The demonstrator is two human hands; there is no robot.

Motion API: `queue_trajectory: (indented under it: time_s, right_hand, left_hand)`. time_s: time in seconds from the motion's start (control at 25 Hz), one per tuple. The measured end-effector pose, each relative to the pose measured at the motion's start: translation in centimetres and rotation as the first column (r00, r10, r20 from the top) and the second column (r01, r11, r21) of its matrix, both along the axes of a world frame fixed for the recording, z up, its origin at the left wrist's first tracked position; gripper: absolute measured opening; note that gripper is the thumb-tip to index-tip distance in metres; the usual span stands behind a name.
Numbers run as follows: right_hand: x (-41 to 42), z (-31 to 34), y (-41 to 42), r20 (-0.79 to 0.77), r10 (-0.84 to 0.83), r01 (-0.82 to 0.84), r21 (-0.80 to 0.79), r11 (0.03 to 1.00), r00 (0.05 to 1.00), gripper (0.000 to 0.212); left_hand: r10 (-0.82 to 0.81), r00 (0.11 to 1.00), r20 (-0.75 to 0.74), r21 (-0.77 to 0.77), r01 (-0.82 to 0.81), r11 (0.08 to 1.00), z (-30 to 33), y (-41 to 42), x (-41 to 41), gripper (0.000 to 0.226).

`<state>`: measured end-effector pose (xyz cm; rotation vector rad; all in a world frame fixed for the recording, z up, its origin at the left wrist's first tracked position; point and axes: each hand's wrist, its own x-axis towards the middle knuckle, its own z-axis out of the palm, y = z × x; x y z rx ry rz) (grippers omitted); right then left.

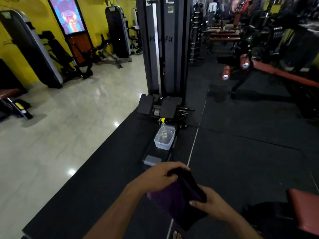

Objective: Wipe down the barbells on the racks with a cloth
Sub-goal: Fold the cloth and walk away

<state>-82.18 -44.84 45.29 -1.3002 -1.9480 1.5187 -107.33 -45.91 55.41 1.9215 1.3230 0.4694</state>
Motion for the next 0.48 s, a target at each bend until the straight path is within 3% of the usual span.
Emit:
queue_trajectory:
  time_s: [0.16, 0.24, 0.48]
  right_hand:
    - [-2.6, -1.4, 9.7, 0.131, 0.018, -0.026, 0.06, 0.998, 0.991, 0.022]
    - [-4.8, -1.5, 14.7, 0.178, 0.065, -0.078, 0.07, 0.994, 0.982, 0.025]
    - [-10.9, -4.5, 29.0, 0.26, 0.075, -0.089, 0.044, 0.995, 0.963, 0.021]
  left_hand:
    - [0.112, 0.994, -0.016, -0.101, -0.113, 0.988, -3.0, 8.2, -7.2, 0.065]
    - [0.127, 0.989, -0.069, -0.108, -0.134, 0.985, -4.7, 12.5, -9.9, 0.071]
    - [0.171, 0.957, -0.233, -0.152, -0.209, 0.966, -11.2, 24.3, -15.6, 0.035]
